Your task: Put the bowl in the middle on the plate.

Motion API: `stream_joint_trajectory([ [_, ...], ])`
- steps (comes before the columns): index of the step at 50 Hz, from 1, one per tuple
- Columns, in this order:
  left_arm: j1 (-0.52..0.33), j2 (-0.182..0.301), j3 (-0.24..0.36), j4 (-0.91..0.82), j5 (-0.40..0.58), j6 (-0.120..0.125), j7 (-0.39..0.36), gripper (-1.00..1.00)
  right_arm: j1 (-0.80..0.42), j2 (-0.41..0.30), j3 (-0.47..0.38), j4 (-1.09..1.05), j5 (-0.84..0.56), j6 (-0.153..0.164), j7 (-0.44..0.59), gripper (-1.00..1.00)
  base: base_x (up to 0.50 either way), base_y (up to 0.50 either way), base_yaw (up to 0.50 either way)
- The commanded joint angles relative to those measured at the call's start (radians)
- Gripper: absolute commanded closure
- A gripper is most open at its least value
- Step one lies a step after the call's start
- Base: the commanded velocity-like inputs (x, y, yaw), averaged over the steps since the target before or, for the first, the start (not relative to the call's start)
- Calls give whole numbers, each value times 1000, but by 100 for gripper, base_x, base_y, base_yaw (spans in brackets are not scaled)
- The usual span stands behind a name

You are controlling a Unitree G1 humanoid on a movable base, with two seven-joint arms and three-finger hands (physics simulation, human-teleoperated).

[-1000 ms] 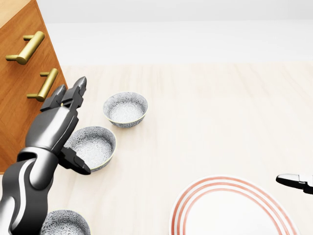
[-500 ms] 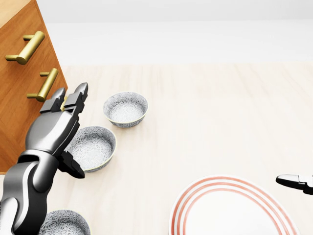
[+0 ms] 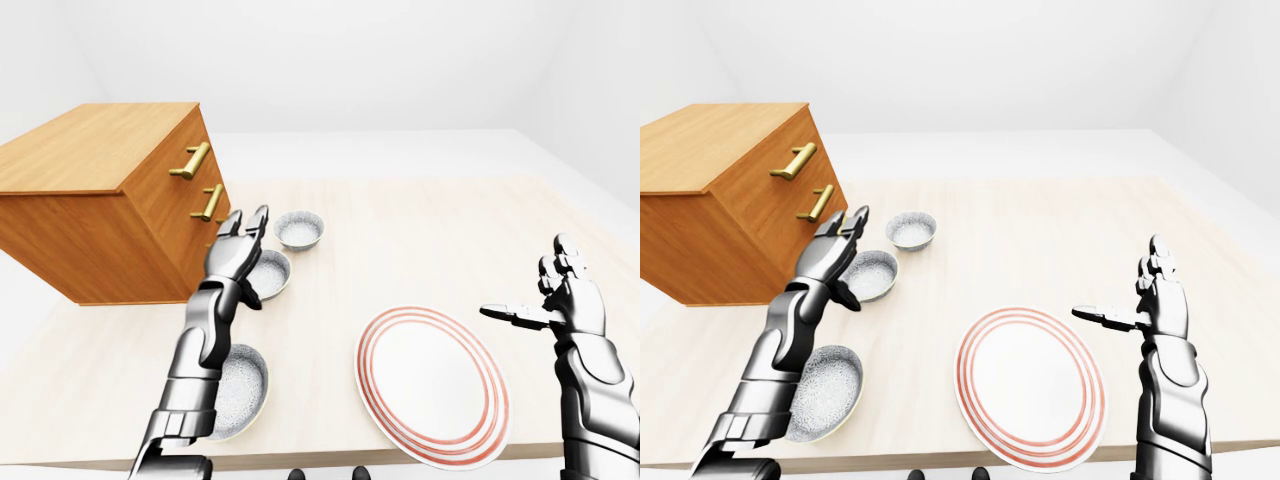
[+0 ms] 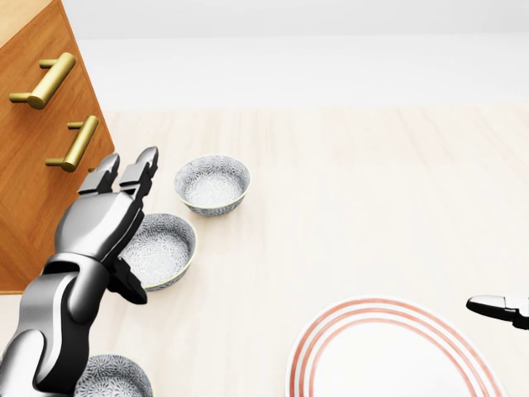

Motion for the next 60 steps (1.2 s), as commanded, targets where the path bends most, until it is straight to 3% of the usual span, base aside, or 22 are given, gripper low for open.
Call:
stream_joint_trajectory([
  [1, -5, -11, -15, 31, 7, -3, 15, -100, -2, 0, 3, 9, -2, 0, -1, -100, 0, 0, 0],
  [11, -4, -15, -19, 26, 15, -4, -8, -100, -2, 0, 4, 2, -4, 0, -2, -100, 0, 0, 0],
  [16, -14, -13, -23, 88, 16, -20, 31, -100, -3, -1, 4, 8, -6, 0, -3, -100, 0, 0, 0],
  [20, 1, -21, -26, 57, 16, -10, 13, -100, -2, -1, 4, 11, -7, 0, -1, -100, 0, 0, 0],
  [21, 18, -21, -36, 82, 17, -28, 19, -100, -2, -2, 3, 4, -6, 0, -1, -100, 0, 0, 0],
  [32, 49, -37, -37, 60, 16, -27, 29, -100, 1, 1, 7, 12, -12, 0, -1, -100, 0, 0, 0],
  [36, 43, -35, -40, 110, 11, -39, 62, -100, -5, -2, 10, 28, -13, 0, -2, -100, 0, 0, 0],
  [40, 45, -37, -41, 92, 9, -30, 48, -100, -5, -2, 12, 33, -12, 0, -3, -100, 0, 0, 0],
  [60, 6, -43, -49, 150, -4, -35, 92, -100, -1, 0, 14, 23, -22, 0, 2, -100, 0, 0, 0],
])
